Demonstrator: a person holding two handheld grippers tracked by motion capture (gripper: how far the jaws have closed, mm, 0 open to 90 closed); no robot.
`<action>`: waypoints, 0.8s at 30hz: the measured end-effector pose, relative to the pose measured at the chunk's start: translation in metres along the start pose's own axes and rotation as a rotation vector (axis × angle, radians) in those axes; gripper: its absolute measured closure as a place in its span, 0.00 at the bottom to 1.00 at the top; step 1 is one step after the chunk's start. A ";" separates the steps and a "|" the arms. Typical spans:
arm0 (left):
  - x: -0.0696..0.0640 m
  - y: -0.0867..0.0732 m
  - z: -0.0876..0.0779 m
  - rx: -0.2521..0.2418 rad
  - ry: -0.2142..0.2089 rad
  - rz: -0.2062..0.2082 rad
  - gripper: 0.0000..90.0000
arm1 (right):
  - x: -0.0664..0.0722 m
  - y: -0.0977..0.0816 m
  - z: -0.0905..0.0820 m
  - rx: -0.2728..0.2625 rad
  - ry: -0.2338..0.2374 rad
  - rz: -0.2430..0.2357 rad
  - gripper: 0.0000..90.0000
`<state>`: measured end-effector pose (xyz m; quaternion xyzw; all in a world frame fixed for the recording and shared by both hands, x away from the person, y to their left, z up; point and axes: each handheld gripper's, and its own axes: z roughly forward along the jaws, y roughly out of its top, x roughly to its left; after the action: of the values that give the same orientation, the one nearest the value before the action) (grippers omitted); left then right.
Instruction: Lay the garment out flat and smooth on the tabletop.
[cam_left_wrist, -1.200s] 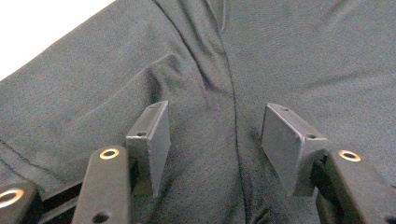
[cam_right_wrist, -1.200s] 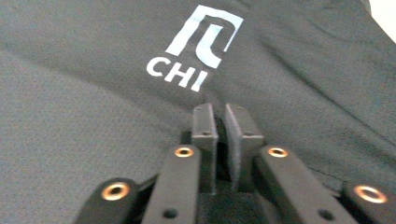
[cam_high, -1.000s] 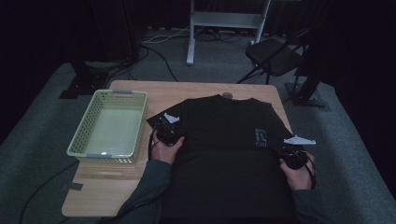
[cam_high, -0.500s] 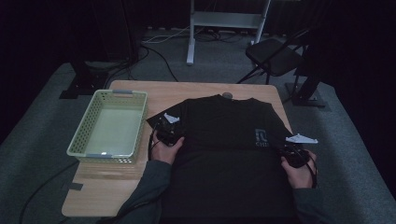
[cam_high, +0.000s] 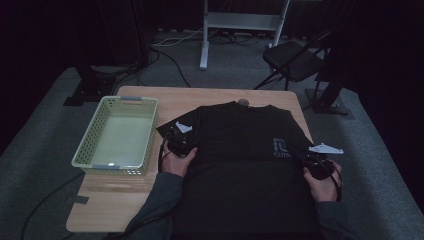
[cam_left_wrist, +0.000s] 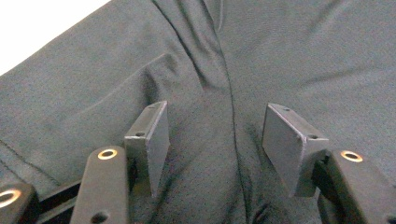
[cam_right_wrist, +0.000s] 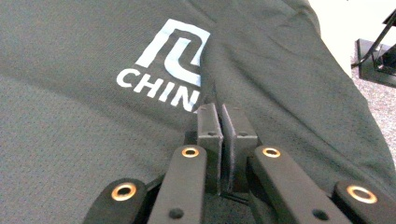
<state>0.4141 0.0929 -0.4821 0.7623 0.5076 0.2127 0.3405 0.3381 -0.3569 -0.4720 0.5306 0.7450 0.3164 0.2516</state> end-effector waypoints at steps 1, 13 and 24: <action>0.000 0.000 0.000 -0.002 -0.001 0.000 0.47 | 0.001 0.000 0.001 0.004 0.000 -0.004 0.96; -0.001 -0.002 -0.001 -0.003 -0.005 0.000 0.47 | -0.002 0.009 0.001 -0.015 0.008 -0.001 0.96; -0.001 -0.002 -0.001 0.000 -0.001 0.008 0.46 | -0.011 0.018 -0.008 -0.033 -0.014 0.001 0.96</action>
<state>0.4117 0.0926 -0.4823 0.7644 0.5044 0.2136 0.3400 0.3476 -0.3651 -0.4528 0.5291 0.7376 0.3248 0.2654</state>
